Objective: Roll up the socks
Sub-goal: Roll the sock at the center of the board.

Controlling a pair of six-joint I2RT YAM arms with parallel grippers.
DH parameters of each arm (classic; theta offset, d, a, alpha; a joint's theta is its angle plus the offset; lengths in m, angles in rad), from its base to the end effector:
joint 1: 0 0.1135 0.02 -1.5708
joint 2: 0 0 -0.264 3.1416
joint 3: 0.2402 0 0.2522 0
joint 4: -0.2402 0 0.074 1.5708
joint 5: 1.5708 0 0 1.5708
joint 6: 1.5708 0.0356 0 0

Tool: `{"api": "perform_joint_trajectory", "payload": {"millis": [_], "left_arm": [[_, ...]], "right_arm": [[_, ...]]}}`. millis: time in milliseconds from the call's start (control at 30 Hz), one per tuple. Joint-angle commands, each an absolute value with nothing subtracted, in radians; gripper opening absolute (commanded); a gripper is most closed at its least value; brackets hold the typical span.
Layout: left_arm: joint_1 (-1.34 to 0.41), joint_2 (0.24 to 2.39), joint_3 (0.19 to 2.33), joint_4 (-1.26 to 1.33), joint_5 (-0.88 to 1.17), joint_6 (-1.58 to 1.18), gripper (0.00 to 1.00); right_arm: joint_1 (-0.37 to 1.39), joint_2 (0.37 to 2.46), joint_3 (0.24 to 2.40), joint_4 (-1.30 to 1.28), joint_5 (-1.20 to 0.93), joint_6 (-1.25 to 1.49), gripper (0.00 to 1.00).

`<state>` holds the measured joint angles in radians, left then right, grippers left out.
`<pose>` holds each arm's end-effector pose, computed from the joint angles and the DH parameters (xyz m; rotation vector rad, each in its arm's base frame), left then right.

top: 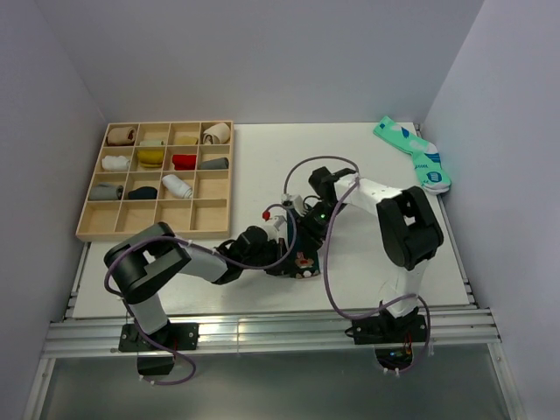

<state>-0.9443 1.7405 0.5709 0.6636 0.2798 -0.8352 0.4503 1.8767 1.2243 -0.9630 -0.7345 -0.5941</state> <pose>0.1739 -0.2570 0.1192 0.3236 2.3416 -1.2871 0.2832 0.1634 0.1639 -1.4357 2.5451 1.1259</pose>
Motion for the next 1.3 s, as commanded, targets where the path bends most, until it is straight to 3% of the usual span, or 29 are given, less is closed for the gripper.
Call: {"api": "perform_joint_trajectory", "payload": {"millis": [0,467,567,700,900,1267], "left_arm": [[-0.950,1.716,0.633,0.532,0.229,-0.903,0.00],[-0.924,1.761,0.831,0.157,0.318,-0.985,0.00],[-0.907,1.784,0.880,0.057,0.342,-0.971,0.00],[-0.879,1.824,0.914,-0.023,0.391,-0.950,0.00],[-0.842,1.858,0.942,-0.043,0.474,-0.943,0.00],[-0.834,1.937,1.025,-0.104,0.554,-0.928,0.00]], "right_arm": [[0.413,1.771,1.197,-0.911,-0.707,-0.562,0.50],[0.282,1.490,1.033,-0.758,-0.644,-0.609,0.50],[0.299,1.399,0.974,-0.723,-0.609,-0.665,0.44],[0.336,1.258,0.863,-0.672,-0.603,-0.729,0.43],[0.524,1.039,0.656,-0.531,-0.476,-0.793,0.42],[0.730,1.011,0.549,-0.433,-0.442,-0.862,0.42]]}}
